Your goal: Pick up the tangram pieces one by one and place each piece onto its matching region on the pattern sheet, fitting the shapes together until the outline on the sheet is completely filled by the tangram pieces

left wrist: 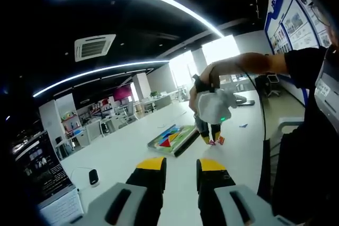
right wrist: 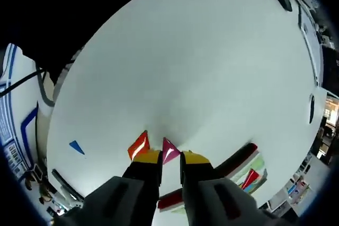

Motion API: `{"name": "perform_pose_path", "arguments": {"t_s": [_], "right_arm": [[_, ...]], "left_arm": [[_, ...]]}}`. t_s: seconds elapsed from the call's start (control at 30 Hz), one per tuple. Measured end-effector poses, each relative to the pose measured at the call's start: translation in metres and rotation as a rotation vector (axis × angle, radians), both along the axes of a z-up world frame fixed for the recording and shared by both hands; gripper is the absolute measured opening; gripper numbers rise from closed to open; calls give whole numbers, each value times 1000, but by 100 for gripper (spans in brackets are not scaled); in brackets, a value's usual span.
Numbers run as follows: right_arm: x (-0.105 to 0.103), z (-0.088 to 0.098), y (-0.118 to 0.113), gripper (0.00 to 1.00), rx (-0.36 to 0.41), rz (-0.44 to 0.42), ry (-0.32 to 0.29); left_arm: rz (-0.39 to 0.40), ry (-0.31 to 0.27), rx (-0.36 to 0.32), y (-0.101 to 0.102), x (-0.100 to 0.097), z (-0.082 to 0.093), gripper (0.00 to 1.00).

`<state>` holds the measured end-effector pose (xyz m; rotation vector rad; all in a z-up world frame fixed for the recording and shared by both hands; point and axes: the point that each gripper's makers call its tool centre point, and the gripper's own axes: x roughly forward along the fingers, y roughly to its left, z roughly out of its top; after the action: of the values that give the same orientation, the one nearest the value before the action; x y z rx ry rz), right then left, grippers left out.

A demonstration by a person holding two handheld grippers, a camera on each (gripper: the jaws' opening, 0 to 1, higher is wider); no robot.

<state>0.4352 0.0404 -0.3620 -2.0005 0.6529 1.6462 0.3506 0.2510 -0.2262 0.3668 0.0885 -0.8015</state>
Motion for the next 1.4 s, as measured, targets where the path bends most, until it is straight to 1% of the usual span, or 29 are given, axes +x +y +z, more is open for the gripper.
{"name": "perform_pose_path", "arguments": {"t_s": [0.03,0.23,0.27,0.37,0.4,0.5,0.53,0.6,0.67,0.73,0.83,0.93,1.03,1.13,1.4], "right_arm": [[2,3,1,15,13,-11,1],[37,33,12,15,118,-87,-58],[47,39,14,15,143,-117,-76],[65,46,14,15,172,-195,-110],[73,48,12,15,175,-247,-127],[83,44,7,15,170,-363,-125],[88,44,7,15,174,-398,-137],[94,42,11,15,198,-476,-136],[100,41,14,15,205,-525,-140],[106,41,18,15,209,-549,-147],[112,41,26,15,232,-614,-144],[117,40,31,15,233,-630,-138],[121,34,39,15,238,-663,-122],[127,27,42,15,237,-692,-123],[133,19,37,15,232,-736,-128]], "left_arm": [[0,0,0,0,0,0,25],[4,3,-7,2,0,0,25],[4,3,-7,2,0,0,25],[-3,2,-11,0,-1,1,25],[-5,2,-11,0,-2,1,25],[-3,5,-8,0,-1,0,25],[-2,6,-8,0,0,0,25],[-1,6,-9,0,0,0,25],[-1,6,-9,0,0,0,25],[-3,5,-8,0,0,0,25],[-3,6,-8,-1,0,0,25],[-4,6,-7,-1,0,-1,25],[-3,7,-9,0,0,-1,25],[-1,9,-11,1,0,-1,25],[2,12,-15,3,1,-2,25]]}}
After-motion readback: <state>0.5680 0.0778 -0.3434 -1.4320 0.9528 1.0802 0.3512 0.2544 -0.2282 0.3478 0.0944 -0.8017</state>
